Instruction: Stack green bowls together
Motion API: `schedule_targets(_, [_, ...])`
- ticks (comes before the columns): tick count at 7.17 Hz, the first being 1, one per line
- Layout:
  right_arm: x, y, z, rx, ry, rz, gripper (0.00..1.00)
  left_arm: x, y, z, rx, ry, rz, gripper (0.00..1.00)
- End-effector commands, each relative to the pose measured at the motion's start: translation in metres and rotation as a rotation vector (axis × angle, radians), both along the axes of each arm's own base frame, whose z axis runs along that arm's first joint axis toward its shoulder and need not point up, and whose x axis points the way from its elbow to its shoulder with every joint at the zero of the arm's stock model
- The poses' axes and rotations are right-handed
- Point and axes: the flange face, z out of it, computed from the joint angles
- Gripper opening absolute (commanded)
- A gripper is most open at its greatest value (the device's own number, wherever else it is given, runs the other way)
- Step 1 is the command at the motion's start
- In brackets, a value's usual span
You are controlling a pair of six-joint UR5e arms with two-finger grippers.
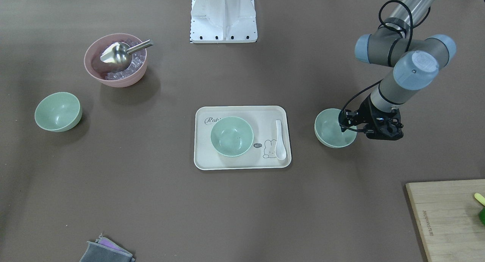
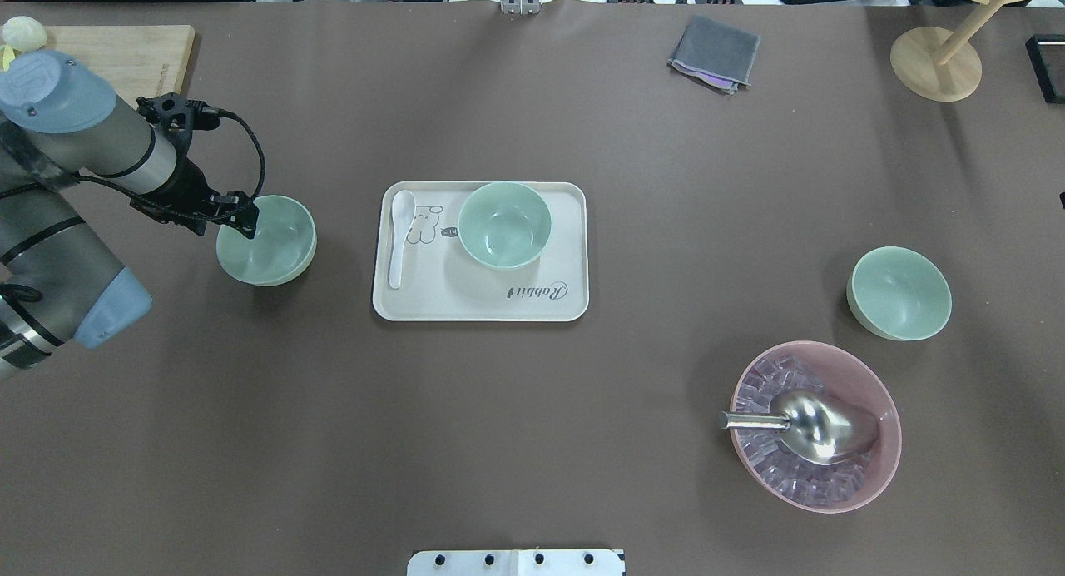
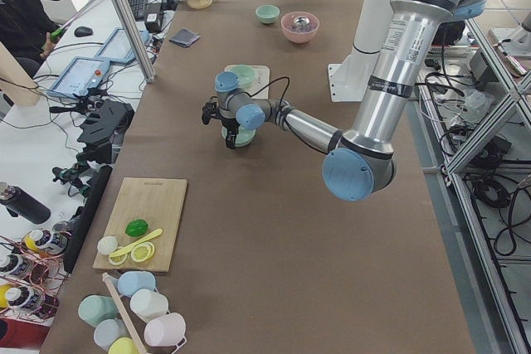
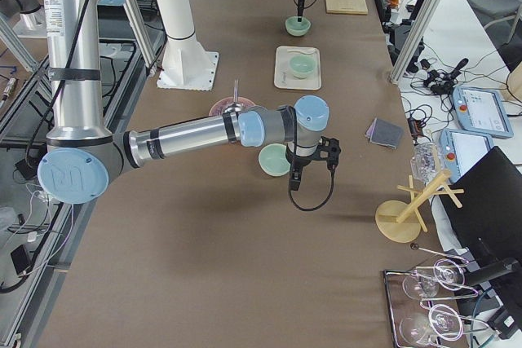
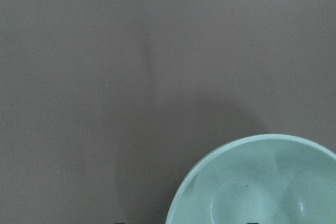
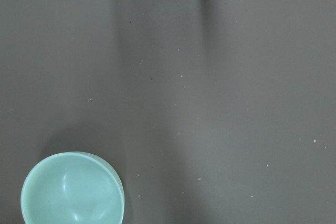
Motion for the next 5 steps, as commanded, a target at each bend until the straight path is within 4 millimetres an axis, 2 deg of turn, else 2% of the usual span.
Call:
schedule_targets(1, [0.0,0.0,0.0,0.0,0.0,0.0,1.0,0.003,0.005,0.011,-0.008,-0.011,0.013,0.39])
schedule_targets(2, [0.0,0.0,-0.001,0.001,-0.001,-0.001,1.0,0.004,0.006,0.012,-0.01,-0.011,0.015,0.26])
schedule_targets(3, [0.0,0.0,-0.001,0.001,-0.001,-0.001,1.0,0.004,0.007,0.008,-0.011,-0.001,0.021,0.06])
schedule_targets(4, [0.0,0.0,-0.001,0.001,-0.001,-0.001,1.0,0.002,0.008,0.004,-0.007,0.005,0.021,0.0])
schedule_targets(5, [-0.001,-0.003,-0.004,0.005,-0.002,-0.002,1.0,-0.007,0.01,-0.009,-0.047,0.051,0.047,0.0])
